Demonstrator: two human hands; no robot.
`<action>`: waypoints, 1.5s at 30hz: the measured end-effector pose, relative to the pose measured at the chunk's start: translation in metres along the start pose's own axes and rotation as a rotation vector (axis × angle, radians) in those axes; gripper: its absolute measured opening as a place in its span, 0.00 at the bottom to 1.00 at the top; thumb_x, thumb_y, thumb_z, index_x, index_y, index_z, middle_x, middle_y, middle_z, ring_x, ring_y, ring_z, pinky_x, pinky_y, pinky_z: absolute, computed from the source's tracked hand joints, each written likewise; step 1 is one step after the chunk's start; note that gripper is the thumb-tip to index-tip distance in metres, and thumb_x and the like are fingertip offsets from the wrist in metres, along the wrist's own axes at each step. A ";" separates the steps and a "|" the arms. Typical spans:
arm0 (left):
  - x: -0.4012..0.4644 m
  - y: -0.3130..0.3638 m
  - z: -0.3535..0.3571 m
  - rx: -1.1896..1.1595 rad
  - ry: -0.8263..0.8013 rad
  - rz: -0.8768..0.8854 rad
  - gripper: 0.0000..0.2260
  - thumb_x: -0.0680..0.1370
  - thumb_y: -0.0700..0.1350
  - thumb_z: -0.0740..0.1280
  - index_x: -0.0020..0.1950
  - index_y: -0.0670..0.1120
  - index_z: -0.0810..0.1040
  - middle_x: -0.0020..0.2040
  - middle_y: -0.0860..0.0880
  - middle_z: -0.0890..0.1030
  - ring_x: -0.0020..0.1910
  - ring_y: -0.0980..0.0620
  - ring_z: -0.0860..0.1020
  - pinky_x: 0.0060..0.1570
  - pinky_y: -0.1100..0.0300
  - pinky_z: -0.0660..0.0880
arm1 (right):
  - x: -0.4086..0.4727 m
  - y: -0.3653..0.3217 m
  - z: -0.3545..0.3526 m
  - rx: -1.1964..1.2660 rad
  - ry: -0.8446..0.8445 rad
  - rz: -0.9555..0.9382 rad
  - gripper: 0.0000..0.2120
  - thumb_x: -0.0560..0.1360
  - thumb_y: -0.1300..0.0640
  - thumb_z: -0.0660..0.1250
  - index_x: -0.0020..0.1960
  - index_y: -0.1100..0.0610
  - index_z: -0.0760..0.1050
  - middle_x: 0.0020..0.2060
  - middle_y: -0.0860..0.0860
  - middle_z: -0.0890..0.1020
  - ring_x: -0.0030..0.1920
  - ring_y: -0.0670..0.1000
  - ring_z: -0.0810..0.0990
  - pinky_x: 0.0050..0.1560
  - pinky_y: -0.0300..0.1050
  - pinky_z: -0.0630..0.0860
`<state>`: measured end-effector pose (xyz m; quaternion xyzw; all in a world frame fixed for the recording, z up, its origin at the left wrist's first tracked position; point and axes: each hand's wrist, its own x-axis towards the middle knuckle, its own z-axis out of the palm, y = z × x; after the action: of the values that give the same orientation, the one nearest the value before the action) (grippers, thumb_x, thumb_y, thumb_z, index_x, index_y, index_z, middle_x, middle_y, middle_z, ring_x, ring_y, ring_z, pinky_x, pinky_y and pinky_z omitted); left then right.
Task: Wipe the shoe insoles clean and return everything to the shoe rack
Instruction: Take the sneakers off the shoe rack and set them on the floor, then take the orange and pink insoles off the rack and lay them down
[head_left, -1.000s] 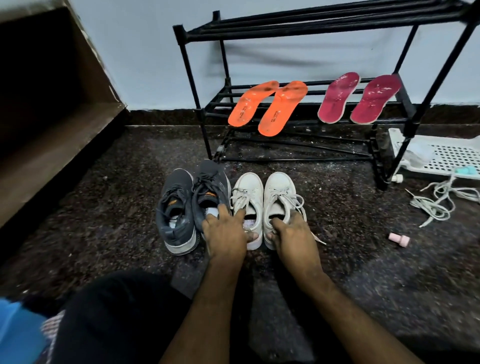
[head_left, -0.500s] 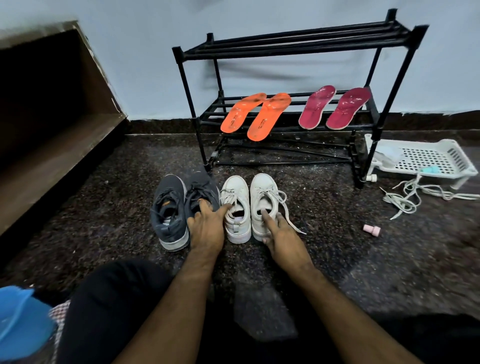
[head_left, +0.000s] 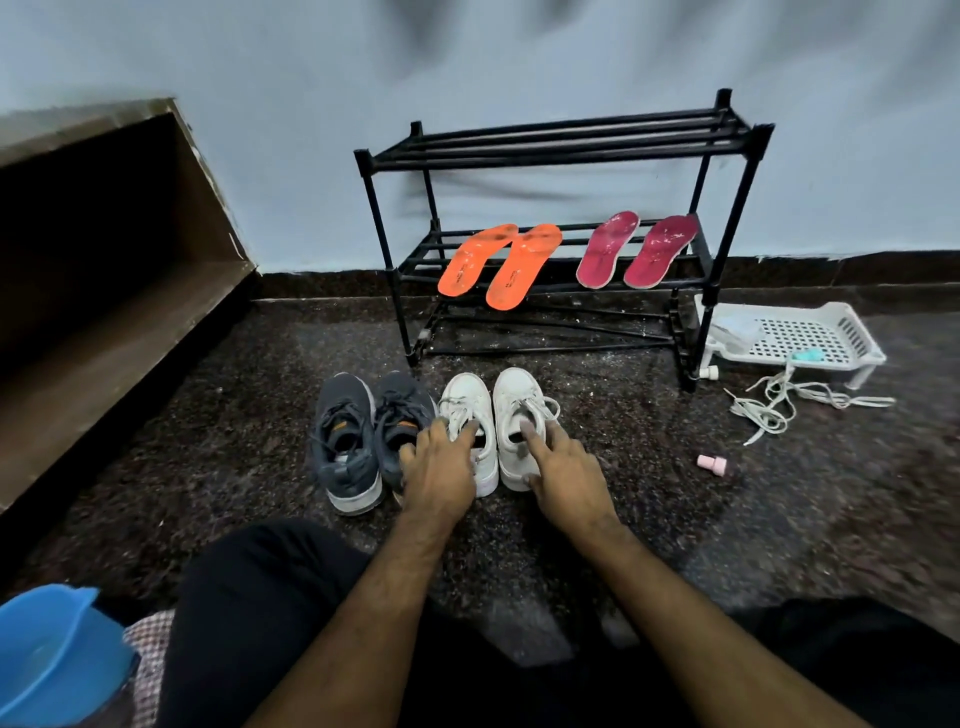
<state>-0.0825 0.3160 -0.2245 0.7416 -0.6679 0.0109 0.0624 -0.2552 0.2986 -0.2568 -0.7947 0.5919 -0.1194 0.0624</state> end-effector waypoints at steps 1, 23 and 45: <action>0.007 0.000 -0.009 0.010 -0.005 0.006 0.25 0.81 0.47 0.61 0.77 0.57 0.62 0.70 0.45 0.68 0.68 0.44 0.69 0.63 0.44 0.65 | 0.007 -0.001 -0.009 -0.006 0.011 0.006 0.36 0.78 0.51 0.66 0.80 0.48 0.51 0.77 0.58 0.60 0.67 0.59 0.71 0.63 0.55 0.72; 0.275 -0.009 -0.004 -1.188 0.184 -0.499 0.38 0.65 0.67 0.66 0.66 0.44 0.68 0.54 0.40 0.80 0.50 0.37 0.82 0.47 0.43 0.82 | 0.242 0.010 -0.025 0.948 0.158 0.588 0.29 0.74 0.39 0.69 0.65 0.58 0.73 0.50 0.52 0.82 0.53 0.55 0.81 0.56 0.49 0.76; 0.124 0.020 -0.019 -1.662 -0.308 -0.385 0.19 0.78 0.33 0.60 0.67 0.48 0.68 0.45 0.42 0.83 0.30 0.48 0.80 0.25 0.61 0.73 | 0.129 0.014 -0.050 1.472 0.056 0.581 0.22 0.74 0.72 0.62 0.63 0.54 0.73 0.51 0.60 0.84 0.28 0.49 0.76 0.21 0.40 0.68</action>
<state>-0.0881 0.1937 -0.1920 0.5491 -0.3232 -0.5920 0.4935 -0.2459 0.1732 -0.1965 -0.3594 0.5460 -0.4790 0.5859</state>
